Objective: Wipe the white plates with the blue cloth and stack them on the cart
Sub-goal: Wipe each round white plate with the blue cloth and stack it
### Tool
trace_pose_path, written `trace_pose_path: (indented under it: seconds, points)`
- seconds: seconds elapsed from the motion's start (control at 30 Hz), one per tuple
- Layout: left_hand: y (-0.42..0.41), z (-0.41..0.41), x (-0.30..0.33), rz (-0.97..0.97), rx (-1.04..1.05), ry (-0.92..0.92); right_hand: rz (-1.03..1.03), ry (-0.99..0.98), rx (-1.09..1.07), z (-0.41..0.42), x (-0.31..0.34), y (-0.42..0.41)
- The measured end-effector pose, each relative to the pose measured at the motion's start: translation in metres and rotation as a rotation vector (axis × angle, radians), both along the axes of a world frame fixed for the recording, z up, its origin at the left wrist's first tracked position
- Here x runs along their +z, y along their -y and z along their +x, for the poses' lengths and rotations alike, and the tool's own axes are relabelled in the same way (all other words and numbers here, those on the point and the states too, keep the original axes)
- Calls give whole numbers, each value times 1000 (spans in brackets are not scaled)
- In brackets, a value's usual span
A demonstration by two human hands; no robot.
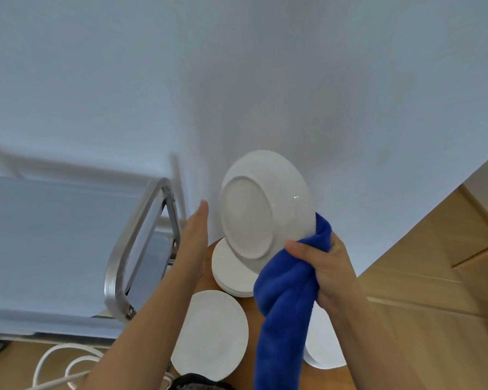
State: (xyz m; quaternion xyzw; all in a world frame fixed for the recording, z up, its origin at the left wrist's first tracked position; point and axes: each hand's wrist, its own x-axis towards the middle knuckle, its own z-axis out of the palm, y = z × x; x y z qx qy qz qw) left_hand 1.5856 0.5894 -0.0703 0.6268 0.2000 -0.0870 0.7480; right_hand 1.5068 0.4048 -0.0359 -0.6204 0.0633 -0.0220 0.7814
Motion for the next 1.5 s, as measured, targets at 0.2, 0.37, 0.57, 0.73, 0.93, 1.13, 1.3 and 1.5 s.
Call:
trace_pose_path:
  seconds: [0.2,0.37,0.57,0.73,0.93,1.13,1.3,1.5]
  points:
    - [3,1,-25,-357,122,-83,242,-145,72,1,-18,3]
    - [-10,5,-17,-84,296,1,-65,-229,-165,-1,-34,10]
    - [-24,8,14,281,262,274,-367,174,-454,5,2,-3]
    - [-2,-6,41,682,79,583,-716,444,-53,23,43,-44]
    - [3,-19,43,714,22,669,-1295,465,216,51,39,-22]
    - [-9,-19,46,403,173,555,-668,307,47,47,27,6]
    - [5,-20,50,172,269,310,-518,271,-151,37,19,11]
    - [27,-22,64,-249,352,172,-170,215,-494,29,21,-22]
